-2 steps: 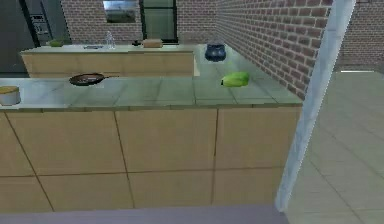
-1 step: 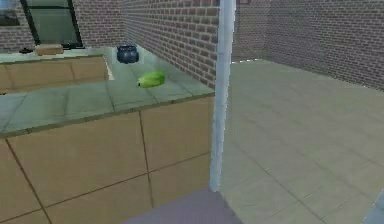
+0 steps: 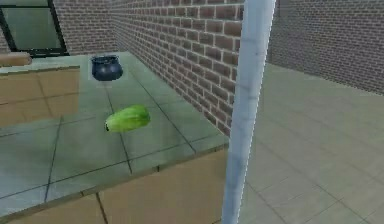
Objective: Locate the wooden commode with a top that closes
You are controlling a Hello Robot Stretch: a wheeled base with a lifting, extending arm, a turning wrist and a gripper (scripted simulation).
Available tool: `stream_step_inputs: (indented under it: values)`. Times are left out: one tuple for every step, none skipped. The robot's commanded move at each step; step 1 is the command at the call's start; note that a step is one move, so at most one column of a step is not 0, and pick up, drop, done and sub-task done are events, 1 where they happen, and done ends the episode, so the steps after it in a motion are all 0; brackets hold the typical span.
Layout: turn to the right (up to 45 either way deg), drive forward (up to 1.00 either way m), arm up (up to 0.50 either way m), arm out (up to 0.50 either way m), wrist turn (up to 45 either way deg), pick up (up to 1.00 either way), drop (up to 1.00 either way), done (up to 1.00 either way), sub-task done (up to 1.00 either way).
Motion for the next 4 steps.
stream_step_inputs:
  values:
    - [45.0, 0.00, 0.00, 0.00, 0.0, 0.00, 0.00, 0.00, 0.00]
    - [15.0, 0.00, 0.00, 0.00, 0.0, 0.00, 0.00, 0.00, 0.00]
    - [0.0, 0.30, 0.00, 0.00, 0.0, 0.00, 0.00, 0.00, 0.00]
    - [21.0, 0.00, 0.00, 0.00, 0.0, 0.00, 0.00, 0.00, 0.00]
